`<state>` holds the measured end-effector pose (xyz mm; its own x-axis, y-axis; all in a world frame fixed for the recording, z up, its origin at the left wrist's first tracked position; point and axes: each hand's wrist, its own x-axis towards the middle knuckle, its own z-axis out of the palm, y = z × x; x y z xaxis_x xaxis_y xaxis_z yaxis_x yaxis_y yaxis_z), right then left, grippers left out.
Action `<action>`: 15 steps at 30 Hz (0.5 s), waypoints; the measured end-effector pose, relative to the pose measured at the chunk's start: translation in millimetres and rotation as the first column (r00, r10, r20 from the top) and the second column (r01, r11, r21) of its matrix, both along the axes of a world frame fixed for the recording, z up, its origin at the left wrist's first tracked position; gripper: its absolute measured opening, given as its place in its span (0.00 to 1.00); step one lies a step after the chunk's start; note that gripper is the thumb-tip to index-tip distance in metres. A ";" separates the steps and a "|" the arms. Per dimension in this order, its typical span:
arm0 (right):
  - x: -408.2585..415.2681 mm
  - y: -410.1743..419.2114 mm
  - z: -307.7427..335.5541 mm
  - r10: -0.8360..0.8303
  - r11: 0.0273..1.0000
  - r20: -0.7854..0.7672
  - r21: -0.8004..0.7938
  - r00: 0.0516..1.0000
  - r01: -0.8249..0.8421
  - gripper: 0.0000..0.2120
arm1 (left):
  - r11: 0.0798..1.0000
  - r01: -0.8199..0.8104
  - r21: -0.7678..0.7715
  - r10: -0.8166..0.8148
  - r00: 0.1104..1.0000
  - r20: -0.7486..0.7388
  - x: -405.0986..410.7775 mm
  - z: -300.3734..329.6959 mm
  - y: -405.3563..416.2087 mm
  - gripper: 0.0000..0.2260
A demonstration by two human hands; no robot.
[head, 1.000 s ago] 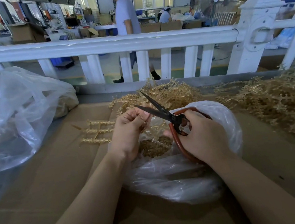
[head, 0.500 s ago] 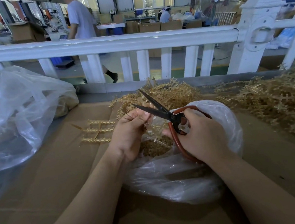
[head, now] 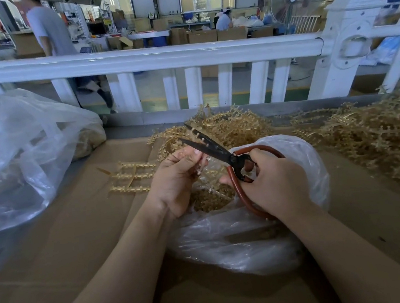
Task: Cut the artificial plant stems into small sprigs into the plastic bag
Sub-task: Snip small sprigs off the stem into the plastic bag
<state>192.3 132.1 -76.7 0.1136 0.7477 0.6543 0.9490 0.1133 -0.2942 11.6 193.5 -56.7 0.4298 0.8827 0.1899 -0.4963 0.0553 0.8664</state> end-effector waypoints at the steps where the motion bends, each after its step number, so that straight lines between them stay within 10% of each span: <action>1: -0.1 -0.2 -0.1 -0.001 1.000 -0.002 0.002 1.000 0.001 0.33 | 1.000 -0.002 -0.003 0.002 1.000 0.003 0.2 0.0 -0.2 0.08; 15: 1.3 0.0 -2.5 0.025 0.999 -0.026 0.026 0.999 -0.024 0.31 | 0.999 -0.033 0.020 0.033 0.999 0.009 3.9 -1.7 0.0 0.03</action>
